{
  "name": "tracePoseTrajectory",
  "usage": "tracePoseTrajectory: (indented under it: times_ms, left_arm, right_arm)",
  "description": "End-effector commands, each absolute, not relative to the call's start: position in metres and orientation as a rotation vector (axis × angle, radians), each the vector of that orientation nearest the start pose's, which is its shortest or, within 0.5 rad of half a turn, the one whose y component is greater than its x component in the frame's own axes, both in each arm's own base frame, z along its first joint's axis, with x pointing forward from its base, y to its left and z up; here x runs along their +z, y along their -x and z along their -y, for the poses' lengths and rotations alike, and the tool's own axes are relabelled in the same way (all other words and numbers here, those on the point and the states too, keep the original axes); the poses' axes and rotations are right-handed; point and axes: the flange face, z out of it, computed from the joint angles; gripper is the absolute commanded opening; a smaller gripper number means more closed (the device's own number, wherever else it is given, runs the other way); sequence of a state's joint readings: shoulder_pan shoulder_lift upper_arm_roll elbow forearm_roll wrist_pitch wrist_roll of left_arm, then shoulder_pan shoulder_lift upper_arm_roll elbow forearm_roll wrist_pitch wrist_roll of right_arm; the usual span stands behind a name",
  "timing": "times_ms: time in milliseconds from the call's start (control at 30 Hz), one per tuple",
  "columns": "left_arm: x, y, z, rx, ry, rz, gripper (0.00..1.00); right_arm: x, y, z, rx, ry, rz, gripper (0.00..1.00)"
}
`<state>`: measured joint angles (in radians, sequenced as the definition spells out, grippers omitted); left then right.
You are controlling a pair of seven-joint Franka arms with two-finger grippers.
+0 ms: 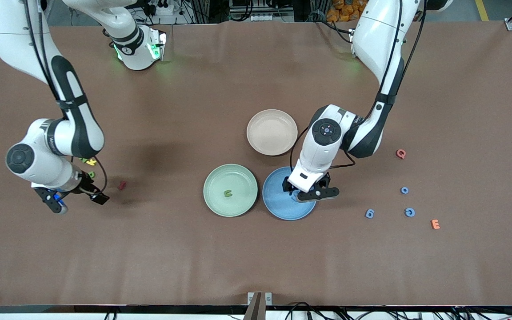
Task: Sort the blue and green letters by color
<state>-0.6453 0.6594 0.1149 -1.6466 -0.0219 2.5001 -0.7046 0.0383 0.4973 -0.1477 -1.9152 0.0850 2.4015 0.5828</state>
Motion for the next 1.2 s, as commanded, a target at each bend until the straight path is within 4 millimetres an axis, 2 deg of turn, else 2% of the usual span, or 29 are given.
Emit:
tracePoseTrajectory:
  times_ms: [0, 233, 400, 733, 933, 1167]
  left_arm:
    - [0.267, -0.619, 0.333, -0.281, 3.141, 0.273, 1.0]
    - [0.291, -0.632, 0.283, -0.176, 3.099, 0.121, 1.0]
    - [0.289, -0.644, 0.248, -0.118, 3.097, 0.038, 1.0]
    - [0.281, -0.659, 0.175, -0.003, 3.087, -0.169, 1.0]
    - [0.278, -0.662, 0.132, 0.065, 3.091, -0.289, 1.0]
    - [0.273, -0.666, 0.088, 0.092, 3.05, -0.418, 1.0]
  right_arm:
    - [0.227, -0.617, 0.08, 0.015, 2.956, -1.078, 0.96]
    - [0.198, -0.608, 0.092, 0.091, 2.959, -1.057, 0.96]
    - [0.189, -0.602, 0.094, 0.123, 2.963, -1.053, 0.97]
    - [0.177, -0.59, 0.123, 0.162, 2.984, -0.961, 0.97]
    - [0.173, -0.586, 0.119, 0.182, 2.979, -0.962, 0.97]
    - [0.172, -0.581, 0.107, 0.203, 2.971, -0.963, 0.97]
